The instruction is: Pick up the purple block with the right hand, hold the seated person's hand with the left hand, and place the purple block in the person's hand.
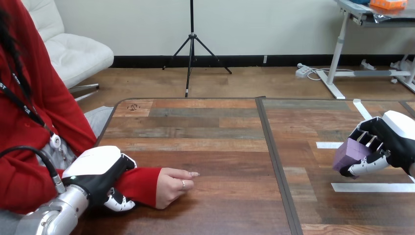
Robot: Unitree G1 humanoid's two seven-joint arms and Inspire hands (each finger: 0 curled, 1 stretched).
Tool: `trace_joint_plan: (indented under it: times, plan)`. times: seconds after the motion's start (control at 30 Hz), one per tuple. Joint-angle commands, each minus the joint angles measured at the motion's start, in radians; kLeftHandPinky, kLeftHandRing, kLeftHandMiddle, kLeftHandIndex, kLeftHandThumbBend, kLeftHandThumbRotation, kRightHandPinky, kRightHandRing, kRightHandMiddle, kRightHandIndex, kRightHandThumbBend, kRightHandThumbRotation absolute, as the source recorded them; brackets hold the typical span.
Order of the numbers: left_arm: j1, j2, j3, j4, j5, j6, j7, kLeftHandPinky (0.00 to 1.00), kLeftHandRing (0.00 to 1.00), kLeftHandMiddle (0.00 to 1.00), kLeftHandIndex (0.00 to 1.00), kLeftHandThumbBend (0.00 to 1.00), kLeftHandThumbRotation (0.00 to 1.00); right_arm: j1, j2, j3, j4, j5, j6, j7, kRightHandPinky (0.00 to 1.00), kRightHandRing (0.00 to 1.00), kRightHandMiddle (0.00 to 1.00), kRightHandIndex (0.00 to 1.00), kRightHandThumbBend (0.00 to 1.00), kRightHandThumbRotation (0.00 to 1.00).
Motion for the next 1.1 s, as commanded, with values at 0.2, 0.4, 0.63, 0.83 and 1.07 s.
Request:
trace_joint_plan:
  times: [0.2, 0.4, 0.63, 0.83, 1.07]
  plan:
    - [-0.031, 0.014, 0.011, -0.050, -0.006, 0.001, -0.012, 0.49, 0.56, 0.59, 0.59, 0.77, 0.00, -0.056, -0.011, -0.019, -0.025, 0.011, -0.013, -0.012, 0.42, 0.45, 0.49, 0.52, 0.72, 0.00]
    - [-0.033, 0.018, 0.007, -0.052, -0.002, 0.003, -0.023, 0.54, 0.62, 0.65, 0.64, 0.77, 0.01, -0.054, -0.011, -0.020, -0.031, 0.014, -0.006, -0.007, 0.43, 0.46, 0.51, 0.52, 0.71, 0.00]
    - [-0.035, 0.016, 0.007, -0.048, -0.004, 0.004, -0.028, 0.59, 0.66, 0.69, 0.67, 0.78, 0.01, -0.051, -0.012, -0.022, -0.040, 0.016, 0.000, -0.003, 0.44, 0.46, 0.50, 0.52, 0.71, 0.00]
    - [-0.038, 0.021, 0.001, -0.046, 0.007, 0.005, -0.030, 0.61, 0.68, 0.72, 0.69, 0.79, 0.02, -0.052, -0.013, -0.021, -0.035, 0.016, -0.011, -0.008, 0.44, 0.46, 0.50, 0.52, 0.72, 0.00]
    - [-0.042, 0.024, -0.007, -0.046, 0.025, 0.014, -0.033, 0.62, 0.69, 0.73, 0.71, 0.81, 0.03, -0.051, -0.016, -0.020, -0.034, 0.013, -0.019, -0.013, 0.44, 0.46, 0.50, 0.51, 0.72, 0.00]
